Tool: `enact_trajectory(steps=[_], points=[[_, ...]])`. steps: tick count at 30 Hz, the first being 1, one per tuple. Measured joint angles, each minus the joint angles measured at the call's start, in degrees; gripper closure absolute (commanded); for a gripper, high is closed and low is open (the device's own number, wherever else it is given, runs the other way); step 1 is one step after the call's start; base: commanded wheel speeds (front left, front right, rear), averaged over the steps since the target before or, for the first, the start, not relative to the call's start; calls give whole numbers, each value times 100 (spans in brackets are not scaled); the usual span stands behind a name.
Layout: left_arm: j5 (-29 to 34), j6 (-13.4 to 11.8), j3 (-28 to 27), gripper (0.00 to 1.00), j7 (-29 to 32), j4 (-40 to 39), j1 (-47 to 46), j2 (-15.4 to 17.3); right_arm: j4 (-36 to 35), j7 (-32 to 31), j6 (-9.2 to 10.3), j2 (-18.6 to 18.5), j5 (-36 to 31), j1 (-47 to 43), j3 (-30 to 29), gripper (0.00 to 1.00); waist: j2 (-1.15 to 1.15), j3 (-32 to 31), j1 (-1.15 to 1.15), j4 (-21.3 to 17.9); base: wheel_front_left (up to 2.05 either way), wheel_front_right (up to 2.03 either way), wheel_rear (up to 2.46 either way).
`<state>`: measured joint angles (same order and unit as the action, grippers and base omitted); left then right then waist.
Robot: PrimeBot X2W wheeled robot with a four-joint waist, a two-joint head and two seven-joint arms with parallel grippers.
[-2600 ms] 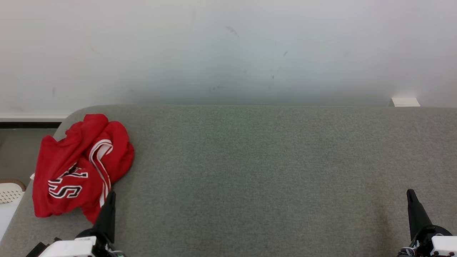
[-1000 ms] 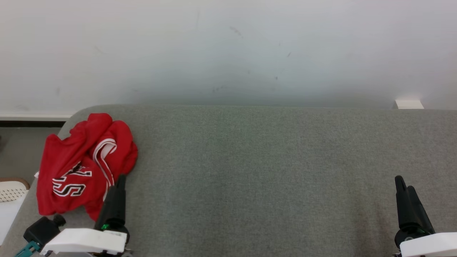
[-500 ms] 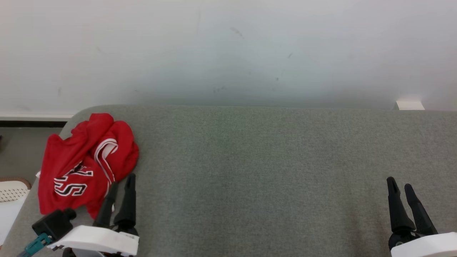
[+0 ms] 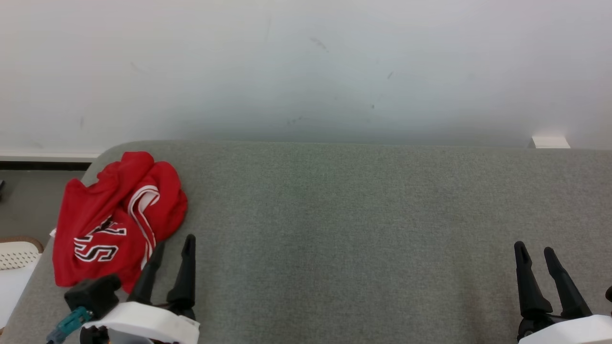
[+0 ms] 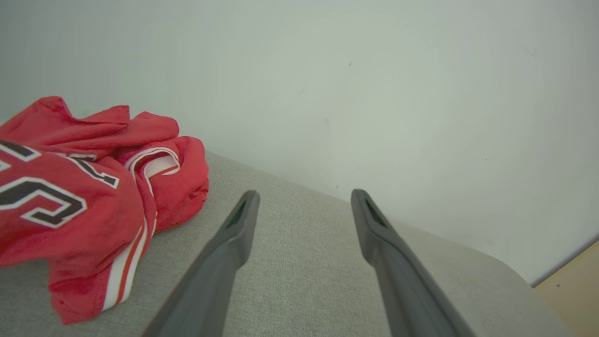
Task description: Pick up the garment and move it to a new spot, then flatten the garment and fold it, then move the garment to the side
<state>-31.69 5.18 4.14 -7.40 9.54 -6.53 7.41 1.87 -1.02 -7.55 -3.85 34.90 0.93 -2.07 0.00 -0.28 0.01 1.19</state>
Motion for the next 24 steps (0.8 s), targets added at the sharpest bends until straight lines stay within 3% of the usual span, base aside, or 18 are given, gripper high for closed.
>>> enact_trajectory(steps=[24], points=[[1324,-178,400,0,-338,96,-11,172,-323,-43,0,88,-1322,-239,-134,0,0,-19,0,17,0,0,0]])
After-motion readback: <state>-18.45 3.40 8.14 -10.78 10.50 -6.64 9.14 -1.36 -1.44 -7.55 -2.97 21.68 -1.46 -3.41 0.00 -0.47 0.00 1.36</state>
